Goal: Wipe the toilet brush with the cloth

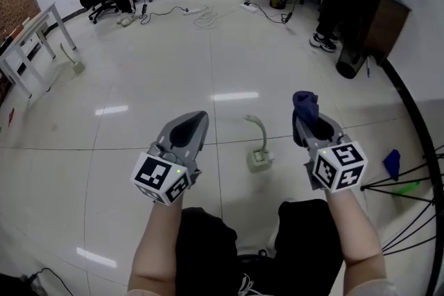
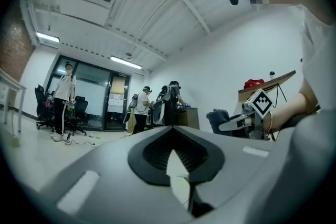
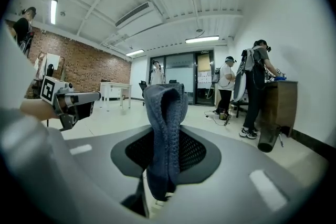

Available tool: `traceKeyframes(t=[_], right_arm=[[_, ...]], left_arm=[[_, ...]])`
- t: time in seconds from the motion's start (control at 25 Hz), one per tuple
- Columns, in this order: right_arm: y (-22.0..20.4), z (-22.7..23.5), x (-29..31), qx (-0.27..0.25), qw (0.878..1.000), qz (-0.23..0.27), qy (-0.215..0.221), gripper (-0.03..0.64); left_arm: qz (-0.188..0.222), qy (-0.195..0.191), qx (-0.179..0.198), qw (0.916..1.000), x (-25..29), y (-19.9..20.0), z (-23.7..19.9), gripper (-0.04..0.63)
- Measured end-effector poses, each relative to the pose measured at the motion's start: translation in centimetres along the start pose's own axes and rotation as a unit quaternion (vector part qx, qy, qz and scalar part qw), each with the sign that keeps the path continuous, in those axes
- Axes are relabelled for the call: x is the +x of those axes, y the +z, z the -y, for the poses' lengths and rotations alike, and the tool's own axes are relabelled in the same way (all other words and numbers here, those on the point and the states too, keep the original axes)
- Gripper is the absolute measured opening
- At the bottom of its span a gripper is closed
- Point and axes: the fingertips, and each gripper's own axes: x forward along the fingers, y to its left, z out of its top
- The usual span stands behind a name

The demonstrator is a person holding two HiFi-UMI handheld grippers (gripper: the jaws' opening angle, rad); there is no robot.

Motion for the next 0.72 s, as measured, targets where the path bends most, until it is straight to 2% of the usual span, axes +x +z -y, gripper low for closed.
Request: traceKeyframes(t=[0.72], right_arm=[[0.05, 0.26, -0.21, -0.020, 1.000, 0.008, -0.002, 0.104]], left_arm=[[-0.020, 0.003, -0.005, 0.9998, 0.69, -1.03, 0.25, 0.005]])
